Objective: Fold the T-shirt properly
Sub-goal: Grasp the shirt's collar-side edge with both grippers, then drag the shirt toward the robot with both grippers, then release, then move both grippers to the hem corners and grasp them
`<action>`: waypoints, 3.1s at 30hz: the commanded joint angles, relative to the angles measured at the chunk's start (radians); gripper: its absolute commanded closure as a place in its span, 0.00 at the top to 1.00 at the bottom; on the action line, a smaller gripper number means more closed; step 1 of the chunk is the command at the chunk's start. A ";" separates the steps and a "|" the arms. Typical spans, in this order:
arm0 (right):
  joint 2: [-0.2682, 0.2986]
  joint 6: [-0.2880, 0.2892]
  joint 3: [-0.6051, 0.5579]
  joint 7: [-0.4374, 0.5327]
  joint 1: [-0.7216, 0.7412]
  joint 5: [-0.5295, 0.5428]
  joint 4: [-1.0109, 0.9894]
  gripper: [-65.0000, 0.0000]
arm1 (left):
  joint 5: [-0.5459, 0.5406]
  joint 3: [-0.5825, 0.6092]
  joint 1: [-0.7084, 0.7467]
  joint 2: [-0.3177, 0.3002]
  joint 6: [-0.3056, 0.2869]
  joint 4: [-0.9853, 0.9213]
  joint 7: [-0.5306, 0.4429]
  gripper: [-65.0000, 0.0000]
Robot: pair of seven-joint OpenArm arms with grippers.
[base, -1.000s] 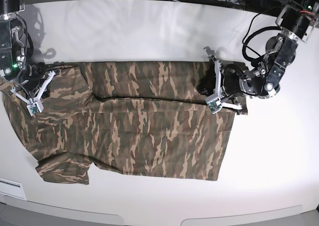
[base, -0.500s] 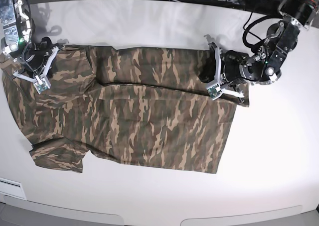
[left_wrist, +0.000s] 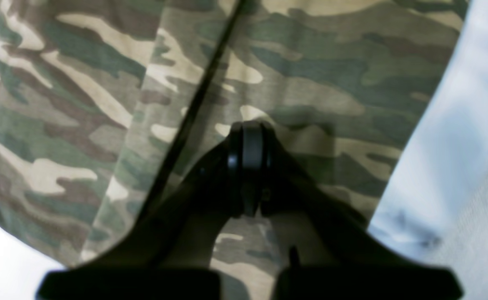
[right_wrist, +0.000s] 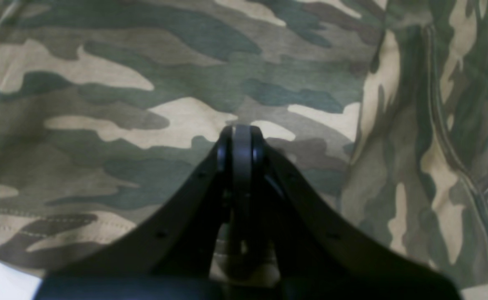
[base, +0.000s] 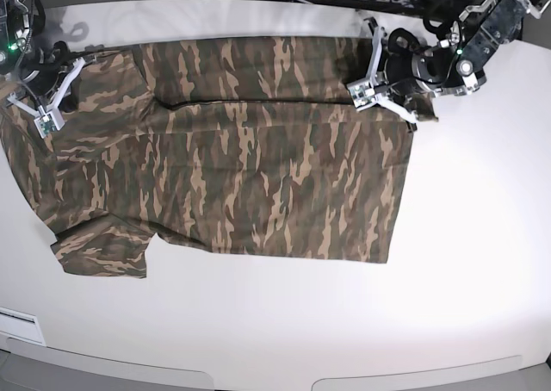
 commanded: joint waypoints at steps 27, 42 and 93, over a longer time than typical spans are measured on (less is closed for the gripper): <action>0.002 -0.110 -0.010 -0.201 -0.186 -0.174 0.135 0.00 | 0.197 0.019 0.146 -0.068 0.012 0.079 0.164 0.00; 0.003 -0.224 -0.003 -0.194 -0.161 -0.299 0.145 0.03 | 0.388 0.019 0.145 -0.068 0.103 0.182 0.102 0.00; 0.000 -0.260 0.074 -0.153 -0.148 -0.291 0.332 0.28 | -0.361 -0.539 -0.692 0.353 0.093 -1.019 -0.161 0.53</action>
